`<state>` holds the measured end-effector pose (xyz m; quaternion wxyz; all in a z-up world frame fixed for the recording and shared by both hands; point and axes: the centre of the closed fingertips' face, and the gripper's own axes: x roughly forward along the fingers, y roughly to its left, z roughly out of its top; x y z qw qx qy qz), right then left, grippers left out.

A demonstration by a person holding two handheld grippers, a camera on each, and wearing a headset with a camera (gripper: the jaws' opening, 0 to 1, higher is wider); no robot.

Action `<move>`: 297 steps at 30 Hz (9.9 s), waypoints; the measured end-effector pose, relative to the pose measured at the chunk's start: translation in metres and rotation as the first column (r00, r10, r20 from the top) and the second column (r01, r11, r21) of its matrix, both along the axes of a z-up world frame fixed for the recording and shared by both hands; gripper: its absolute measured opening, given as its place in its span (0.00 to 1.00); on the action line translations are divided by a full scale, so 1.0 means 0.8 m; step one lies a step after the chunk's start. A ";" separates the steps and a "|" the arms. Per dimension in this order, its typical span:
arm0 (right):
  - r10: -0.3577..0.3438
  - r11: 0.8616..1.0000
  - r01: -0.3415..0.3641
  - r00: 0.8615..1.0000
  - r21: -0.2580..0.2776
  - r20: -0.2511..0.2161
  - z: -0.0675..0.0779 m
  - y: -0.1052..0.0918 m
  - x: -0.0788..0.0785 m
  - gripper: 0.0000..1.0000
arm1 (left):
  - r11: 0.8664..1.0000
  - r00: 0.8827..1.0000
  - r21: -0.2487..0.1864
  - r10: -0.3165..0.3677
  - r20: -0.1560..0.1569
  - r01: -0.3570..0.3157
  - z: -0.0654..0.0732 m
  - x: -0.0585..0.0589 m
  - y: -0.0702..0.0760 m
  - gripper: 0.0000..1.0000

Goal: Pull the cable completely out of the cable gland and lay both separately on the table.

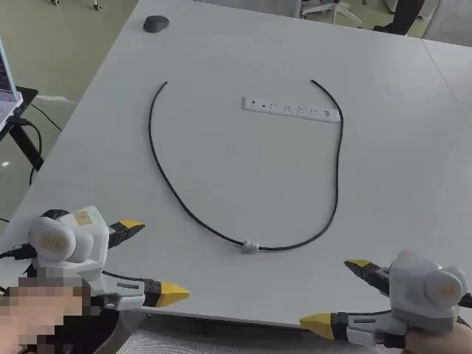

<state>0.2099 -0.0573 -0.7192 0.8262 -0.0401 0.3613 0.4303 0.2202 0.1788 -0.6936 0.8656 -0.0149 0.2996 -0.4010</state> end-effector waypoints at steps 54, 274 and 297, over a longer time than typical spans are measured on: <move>0.300 0.943 -0.298 0.954 -0.148 -0.009 -0.037 0.081 0.090 0.55 | 0.999 0.999 0.029 0.019 -0.029 -0.018 -0.005 0.005 -0.011 0.93; 0.724 0.688 -0.698 0.641 -0.199 0.256 0.069 0.130 0.053 0.07 | 0.916 0.932 -0.172 -0.360 0.040 0.361 0.043 0.052 -0.177 0.15; 0.506 0.850 -0.475 0.857 0.230 -0.101 0.079 0.108 0.061 0.18 | 0.900 0.908 -0.131 -0.402 0.118 0.416 0.047 0.045 -0.182 0.15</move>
